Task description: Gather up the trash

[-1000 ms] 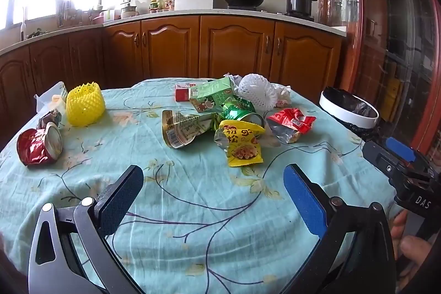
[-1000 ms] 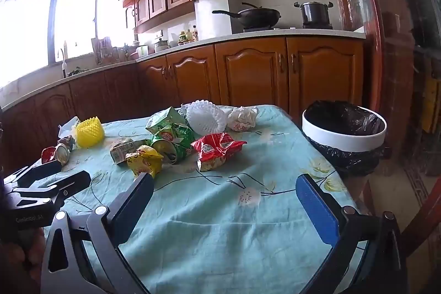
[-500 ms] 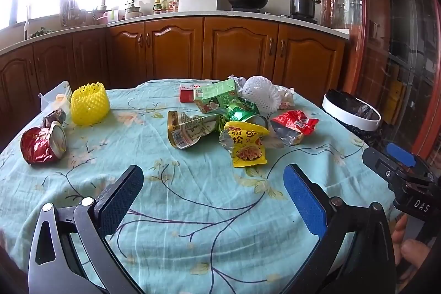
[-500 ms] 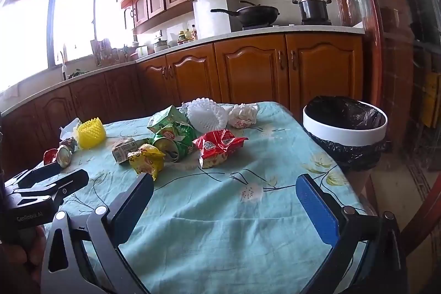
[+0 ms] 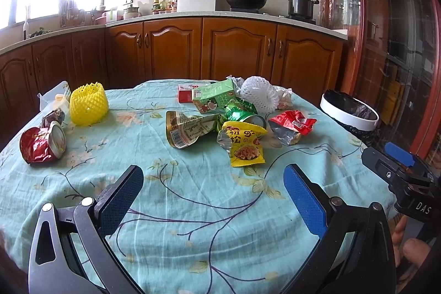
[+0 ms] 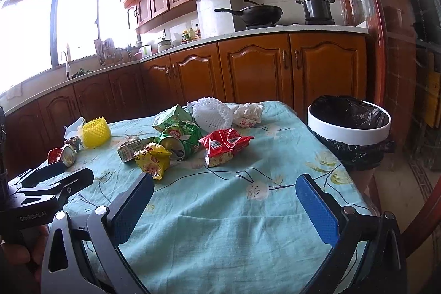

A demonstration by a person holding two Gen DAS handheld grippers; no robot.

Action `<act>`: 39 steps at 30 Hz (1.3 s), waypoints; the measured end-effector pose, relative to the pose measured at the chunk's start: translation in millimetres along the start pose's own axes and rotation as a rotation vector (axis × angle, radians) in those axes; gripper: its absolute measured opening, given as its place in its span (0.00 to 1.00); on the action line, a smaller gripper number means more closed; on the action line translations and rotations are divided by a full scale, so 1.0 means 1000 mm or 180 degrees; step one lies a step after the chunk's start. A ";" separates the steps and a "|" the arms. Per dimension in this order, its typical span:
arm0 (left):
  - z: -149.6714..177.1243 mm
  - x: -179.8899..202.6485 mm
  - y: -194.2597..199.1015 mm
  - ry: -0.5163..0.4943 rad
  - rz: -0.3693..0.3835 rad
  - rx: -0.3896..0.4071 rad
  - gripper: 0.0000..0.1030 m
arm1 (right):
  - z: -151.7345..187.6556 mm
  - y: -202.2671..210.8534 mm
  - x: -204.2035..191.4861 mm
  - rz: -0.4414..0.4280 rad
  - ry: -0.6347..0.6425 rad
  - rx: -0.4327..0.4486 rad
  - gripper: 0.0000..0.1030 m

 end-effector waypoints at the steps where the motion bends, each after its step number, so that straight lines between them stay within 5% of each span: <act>1: 0.000 0.000 0.000 0.0007 0.0001 -0.0002 1.00 | 0.000 0.000 0.000 -0.0010 0.0002 -0.0001 1.00; 23: 0.003 0.000 -0.006 0.0028 0.0066 -0.0060 1.00 | 0.000 -0.001 -0.003 -0.0160 -0.0025 -0.0031 1.00; 39: -0.010 -0.011 -0.040 0.0172 0.0250 -0.0360 1.00 | -0.013 -0.023 0.005 -0.0208 -0.0148 -0.0215 0.99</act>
Point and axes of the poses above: each gripper's, at about its wrist camera, not at the fingertips, and y roughly against the way its jaws point, x to its right, z to its underside, the point moved 2 cm from there along -y, roughly the way its jaws point, and after that the axes turned 7 degrees about -y, right-handed, at the moved point
